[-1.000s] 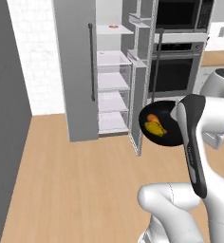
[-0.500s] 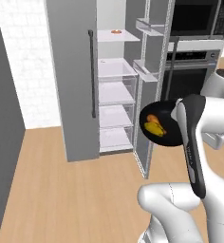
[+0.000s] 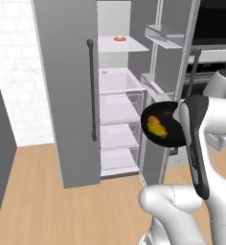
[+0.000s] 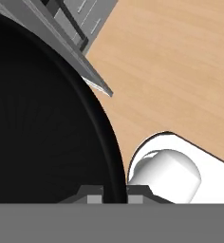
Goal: Pick the chicken drumstick and lemon from their plates and place them in the bowl. Then put the bowl in the fridge.
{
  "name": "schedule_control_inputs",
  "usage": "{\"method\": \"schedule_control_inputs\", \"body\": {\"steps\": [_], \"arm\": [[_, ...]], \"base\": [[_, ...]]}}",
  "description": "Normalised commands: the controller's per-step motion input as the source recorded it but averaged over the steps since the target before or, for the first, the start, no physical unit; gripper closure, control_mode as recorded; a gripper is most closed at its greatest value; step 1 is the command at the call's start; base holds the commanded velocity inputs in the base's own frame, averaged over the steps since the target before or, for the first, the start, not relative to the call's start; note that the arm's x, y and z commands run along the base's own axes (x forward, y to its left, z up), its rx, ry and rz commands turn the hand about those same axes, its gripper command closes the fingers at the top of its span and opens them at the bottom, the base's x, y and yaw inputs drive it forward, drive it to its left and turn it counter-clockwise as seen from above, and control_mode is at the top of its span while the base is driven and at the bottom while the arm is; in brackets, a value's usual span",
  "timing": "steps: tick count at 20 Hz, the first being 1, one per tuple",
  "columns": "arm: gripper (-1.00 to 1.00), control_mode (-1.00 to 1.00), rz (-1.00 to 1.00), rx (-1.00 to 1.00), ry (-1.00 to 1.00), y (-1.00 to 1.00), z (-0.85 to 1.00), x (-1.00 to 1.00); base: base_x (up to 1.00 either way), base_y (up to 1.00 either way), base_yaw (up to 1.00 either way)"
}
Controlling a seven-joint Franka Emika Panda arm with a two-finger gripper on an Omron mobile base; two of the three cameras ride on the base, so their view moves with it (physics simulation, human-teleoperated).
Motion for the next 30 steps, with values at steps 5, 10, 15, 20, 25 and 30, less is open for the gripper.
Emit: {"method": "schedule_control_inputs", "body": {"steps": [5,10,15,20,25,30], "arm": [[1.00,1.00,0.00,0.00,0.00,0.00,0.00,0.00],[1.00,1.00,0.00,0.00,0.00,0.00,0.00,0.00],[1.00,1.00,0.00,0.00,0.00,0.00,0.00,0.00],[1.00,-1.00,-0.03,0.00,0.00,0.00,-0.02,0.17],[1.00,-1.00,-0.09,0.00,-0.11,0.02,0.00,0.44],[1.00,-1.00,-0.03,0.05,-0.23,0.05,0.32,0.06]], "base": [[1.00,0.00,-0.10],[0.97,0.10,-0.16],[0.97,0.10,-0.19],[0.71,0.05,-0.15],[0.00,0.00,0.00],[0.00,0.00,0.00]]}}
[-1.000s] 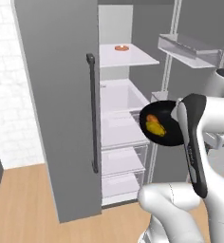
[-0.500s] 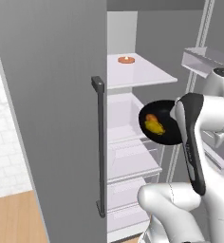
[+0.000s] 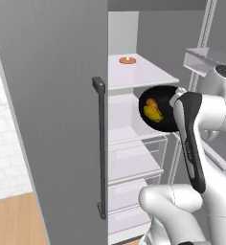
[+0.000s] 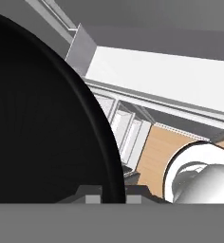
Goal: Pick the chicken drumstick and lemon from their plates and place them in the bowl. Then put the bowl in the fridge.
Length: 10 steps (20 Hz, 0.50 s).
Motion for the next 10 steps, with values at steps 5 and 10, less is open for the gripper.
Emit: {"method": "schedule_control_inputs", "body": {"steps": [5,10], "arm": [[1.00,-1.00,-0.01,0.10,-0.12,0.04,0.35,0.41],[1.00,-1.00,0.00,0.03,-0.02,0.14,0.77,0.33]], "base": [[0.00,0.00,0.00],[0.00,0.00,0.00]]}}
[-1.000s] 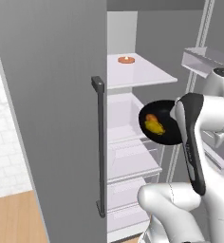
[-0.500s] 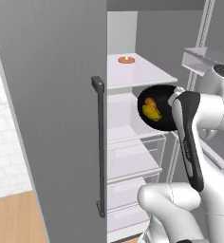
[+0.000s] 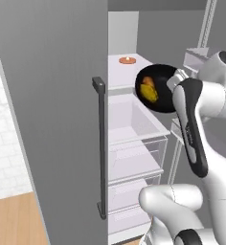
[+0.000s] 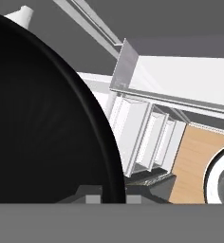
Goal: Pick the chicken drumstick and lemon from their plates and place them in the bowl. Then put the bowl in the fridge.
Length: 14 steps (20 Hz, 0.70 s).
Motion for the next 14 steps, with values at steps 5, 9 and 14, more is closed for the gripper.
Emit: {"method": "schedule_control_inputs", "body": {"steps": [5,9,14], "arm": [[1.00,-1.00,-0.05,-0.07,0.00,0.19,0.70,0.41],[1.00,-1.00,-0.01,0.00,-0.01,0.00,0.21,0.48],[1.00,-1.00,0.00,0.00,0.00,0.00,0.00,0.72]], "base": [[0.00,0.00,0.00],[0.00,0.00,0.00],[0.00,0.00,0.00]]}}
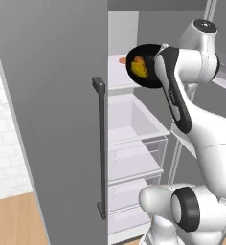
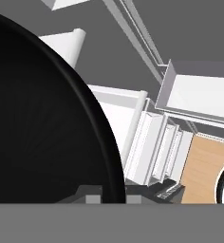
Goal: Pick the chicken drumstick and lemon from their plates and place them in the bowl. Then put the bowl in the fridge.
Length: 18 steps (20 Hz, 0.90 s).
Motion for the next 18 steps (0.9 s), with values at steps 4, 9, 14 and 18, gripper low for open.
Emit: {"method": "schedule_control_inputs", "body": {"steps": [4,9,14,18], "arm": [[1.00,-1.00,0.00,0.00,0.00,0.00,0.00,0.98],[1.00,-1.00,0.00,0.00,0.00,0.00,-0.01,0.91],[1.00,-1.00,0.00,-0.02,0.00,0.00,-0.41,0.78],[1.00,-1.00,0.00,-0.03,0.00,0.09,-0.50,0.64]], "base": [[0.00,0.00,0.00],[0.00,0.00,0.00],[0.00,0.00,0.00],[0.00,0.00,0.00]]}}
